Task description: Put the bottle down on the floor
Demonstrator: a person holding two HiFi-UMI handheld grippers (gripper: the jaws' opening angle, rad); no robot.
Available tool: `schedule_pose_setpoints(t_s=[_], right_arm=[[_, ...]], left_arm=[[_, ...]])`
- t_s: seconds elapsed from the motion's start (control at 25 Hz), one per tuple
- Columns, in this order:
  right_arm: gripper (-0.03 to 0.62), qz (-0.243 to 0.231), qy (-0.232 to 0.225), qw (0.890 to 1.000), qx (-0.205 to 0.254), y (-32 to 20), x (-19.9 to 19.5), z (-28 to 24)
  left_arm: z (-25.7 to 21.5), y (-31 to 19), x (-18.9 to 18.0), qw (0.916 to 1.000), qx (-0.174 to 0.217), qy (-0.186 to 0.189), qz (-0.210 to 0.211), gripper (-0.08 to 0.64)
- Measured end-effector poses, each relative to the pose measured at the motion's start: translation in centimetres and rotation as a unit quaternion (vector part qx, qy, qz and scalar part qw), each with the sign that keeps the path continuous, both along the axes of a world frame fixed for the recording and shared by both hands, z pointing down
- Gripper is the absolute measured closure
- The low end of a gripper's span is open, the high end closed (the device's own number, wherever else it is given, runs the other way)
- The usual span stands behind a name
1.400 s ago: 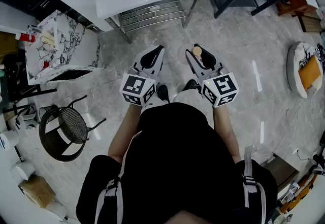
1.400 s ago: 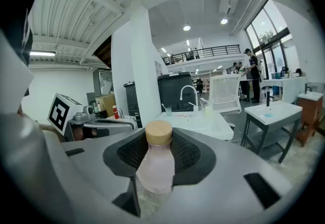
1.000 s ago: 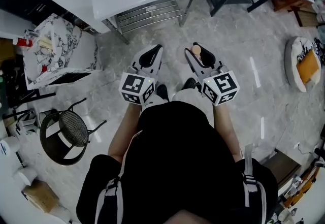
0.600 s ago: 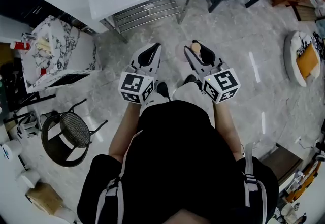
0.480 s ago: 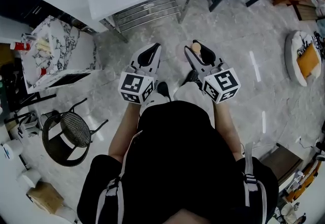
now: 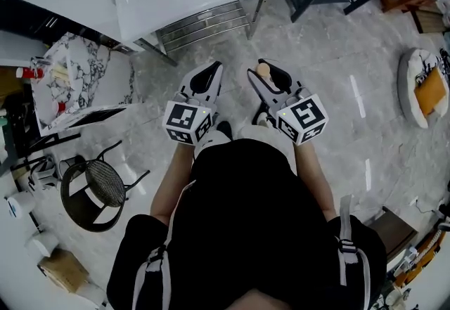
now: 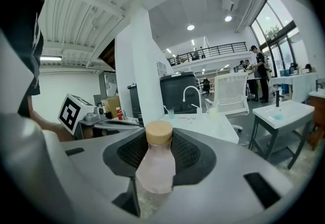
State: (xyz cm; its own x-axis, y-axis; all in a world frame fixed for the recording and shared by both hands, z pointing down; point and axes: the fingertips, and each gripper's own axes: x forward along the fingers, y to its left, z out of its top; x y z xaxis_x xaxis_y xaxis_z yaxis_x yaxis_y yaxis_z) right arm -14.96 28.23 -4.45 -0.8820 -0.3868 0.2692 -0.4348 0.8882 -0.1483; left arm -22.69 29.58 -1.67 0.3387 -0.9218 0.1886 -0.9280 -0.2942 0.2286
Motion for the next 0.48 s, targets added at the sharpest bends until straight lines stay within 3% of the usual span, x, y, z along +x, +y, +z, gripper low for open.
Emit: schedule_pose_setpoints(t_s=[0.48], right_arm=[[0.452,-0.031,-0.014,0.999,0.006,-8.8,6.5,-1.2]], left_arm=[[-1.8,-9.1,7.3,1.0000,0.005,-0.002,-0.005,0.540]])
